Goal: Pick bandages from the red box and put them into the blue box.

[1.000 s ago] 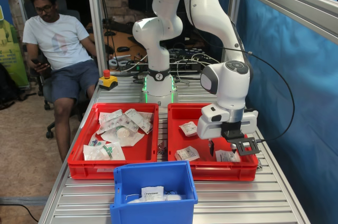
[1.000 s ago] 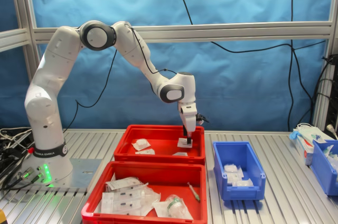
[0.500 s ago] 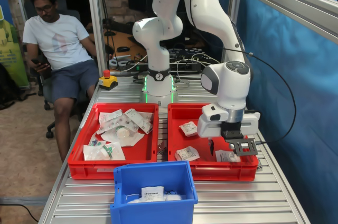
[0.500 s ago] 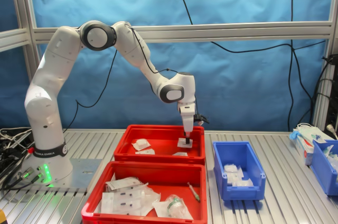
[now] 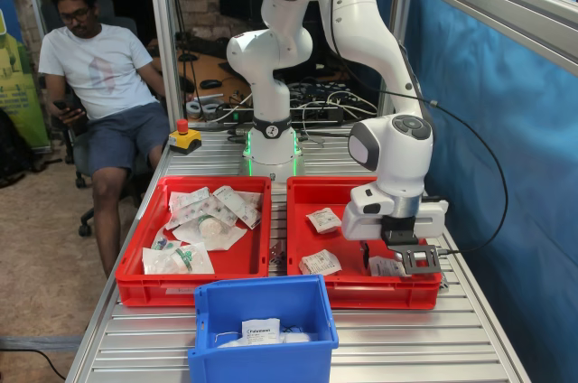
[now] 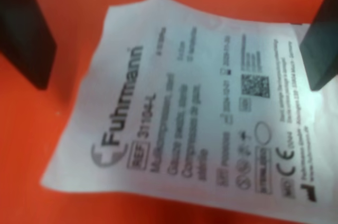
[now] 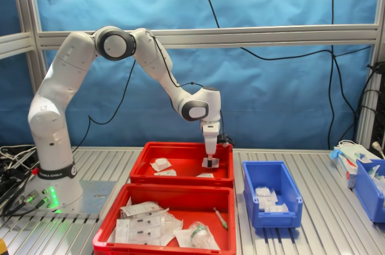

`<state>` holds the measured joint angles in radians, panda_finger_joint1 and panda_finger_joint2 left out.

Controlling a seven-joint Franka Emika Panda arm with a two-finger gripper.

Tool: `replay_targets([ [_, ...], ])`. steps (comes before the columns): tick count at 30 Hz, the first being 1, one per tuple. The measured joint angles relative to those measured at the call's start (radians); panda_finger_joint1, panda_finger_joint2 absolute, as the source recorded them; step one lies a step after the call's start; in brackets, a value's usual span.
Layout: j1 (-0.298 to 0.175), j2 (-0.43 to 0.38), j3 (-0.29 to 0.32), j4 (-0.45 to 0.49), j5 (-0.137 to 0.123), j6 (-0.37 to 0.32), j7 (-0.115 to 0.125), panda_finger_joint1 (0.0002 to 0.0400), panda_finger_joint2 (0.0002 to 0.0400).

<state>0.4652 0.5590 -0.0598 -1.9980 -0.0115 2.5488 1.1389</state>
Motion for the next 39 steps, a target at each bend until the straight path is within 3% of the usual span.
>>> replay_targets([
  [11,0.000,0.033,0.019,0.023,0.000,0.000,0.012,0.0400,0.0400],
  [39,-0.006,0.053,0.017,0.056,0.000,0.000,0.013,0.0400,0.0400],
])
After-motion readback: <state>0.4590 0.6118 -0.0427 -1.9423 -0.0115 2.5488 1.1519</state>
